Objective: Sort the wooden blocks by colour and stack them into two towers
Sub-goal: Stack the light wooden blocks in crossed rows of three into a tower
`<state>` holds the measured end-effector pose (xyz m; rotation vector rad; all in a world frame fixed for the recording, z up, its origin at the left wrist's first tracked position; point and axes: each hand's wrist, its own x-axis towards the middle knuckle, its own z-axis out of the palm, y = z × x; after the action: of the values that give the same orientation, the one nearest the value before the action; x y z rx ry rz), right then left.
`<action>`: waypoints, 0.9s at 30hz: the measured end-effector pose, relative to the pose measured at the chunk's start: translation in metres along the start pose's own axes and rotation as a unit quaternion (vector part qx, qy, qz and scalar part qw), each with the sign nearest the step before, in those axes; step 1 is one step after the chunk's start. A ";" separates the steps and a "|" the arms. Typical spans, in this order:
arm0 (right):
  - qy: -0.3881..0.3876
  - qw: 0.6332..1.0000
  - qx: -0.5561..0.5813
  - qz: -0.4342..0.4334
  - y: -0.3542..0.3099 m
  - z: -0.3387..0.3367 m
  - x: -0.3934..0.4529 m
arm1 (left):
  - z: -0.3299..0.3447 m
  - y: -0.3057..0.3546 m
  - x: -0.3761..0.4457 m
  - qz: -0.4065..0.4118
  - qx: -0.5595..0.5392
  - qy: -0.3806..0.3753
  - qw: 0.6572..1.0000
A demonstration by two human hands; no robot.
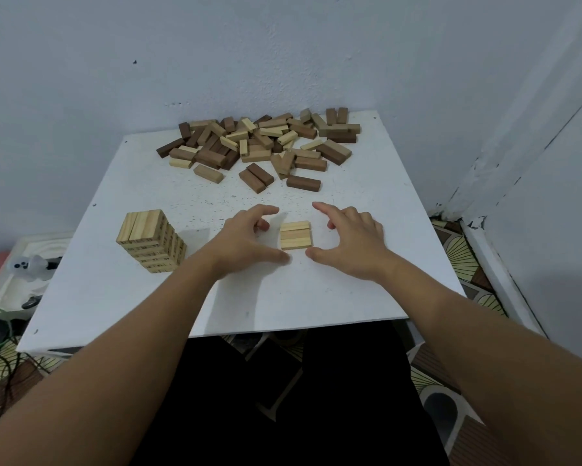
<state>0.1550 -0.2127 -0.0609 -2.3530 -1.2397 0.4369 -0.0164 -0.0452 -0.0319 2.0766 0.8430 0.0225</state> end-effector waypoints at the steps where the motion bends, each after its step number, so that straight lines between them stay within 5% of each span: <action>1: -0.014 1.000 0.003 0.004 0.000 -0.002 0.001 | -0.003 0.002 0.003 -0.004 -0.003 -0.011 1.000; 27: -0.067 0.997 0.032 0.017 -0.003 -0.009 0.006 | -0.001 -0.001 0.012 -0.001 -0.014 -0.027 1.000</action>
<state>0.1599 -0.2080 -0.0522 -2.3256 -1.2266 0.6450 -0.0078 -0.0375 -0.0354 2.0418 0.8089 -0.0230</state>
